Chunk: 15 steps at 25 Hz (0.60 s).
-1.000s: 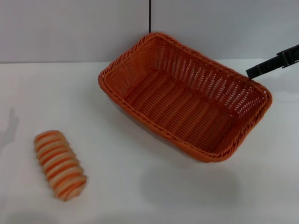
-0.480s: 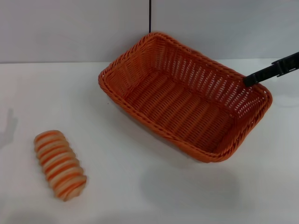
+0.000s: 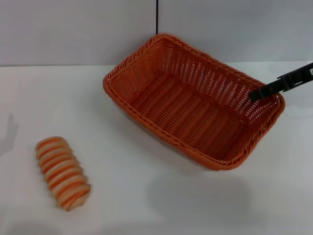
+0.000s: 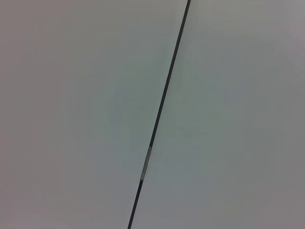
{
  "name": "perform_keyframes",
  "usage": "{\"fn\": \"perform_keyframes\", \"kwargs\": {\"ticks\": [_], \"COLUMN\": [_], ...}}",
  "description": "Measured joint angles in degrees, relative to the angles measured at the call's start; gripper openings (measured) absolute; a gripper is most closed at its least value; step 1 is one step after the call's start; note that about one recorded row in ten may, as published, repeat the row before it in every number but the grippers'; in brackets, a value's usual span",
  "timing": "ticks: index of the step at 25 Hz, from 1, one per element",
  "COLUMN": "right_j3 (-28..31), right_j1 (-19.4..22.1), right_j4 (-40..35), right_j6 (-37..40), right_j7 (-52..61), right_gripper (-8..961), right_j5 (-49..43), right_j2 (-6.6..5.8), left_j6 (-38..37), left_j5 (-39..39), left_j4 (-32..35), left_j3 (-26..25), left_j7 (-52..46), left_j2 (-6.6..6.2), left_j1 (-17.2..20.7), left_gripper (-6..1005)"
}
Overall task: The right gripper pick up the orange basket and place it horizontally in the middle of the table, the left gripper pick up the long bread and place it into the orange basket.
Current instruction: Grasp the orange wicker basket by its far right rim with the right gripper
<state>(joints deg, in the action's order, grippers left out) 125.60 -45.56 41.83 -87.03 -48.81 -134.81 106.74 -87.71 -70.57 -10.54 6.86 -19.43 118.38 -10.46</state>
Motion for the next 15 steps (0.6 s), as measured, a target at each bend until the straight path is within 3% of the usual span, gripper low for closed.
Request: {"fn": "perform_keyframes", "kwargs": {"ticks": [9, 15], "right_j3": [0.0, 0.0], "right_j1": [0.2, 0.6], "right_j4": [0.0, 0.2], "right_j6": [1.3, 1.8], "right_j7": [-1.2, -2.9], "right_gripper": [736, 447], "right_j5": [-2.8, -2.9], "right_j2": [1.19, 1.58], "left_j6": [0.0, 0.0], "left_j5": [0.0, 0.0], "left_j4": [0.0, 0.0], "left_j3": [0.0, 0.0], "left_j7": [0.0, 0.0], "left_j2": [0.00, 0.00], "left_j1": [0.0, 0.0], "left_gripper": [800, 800]}}
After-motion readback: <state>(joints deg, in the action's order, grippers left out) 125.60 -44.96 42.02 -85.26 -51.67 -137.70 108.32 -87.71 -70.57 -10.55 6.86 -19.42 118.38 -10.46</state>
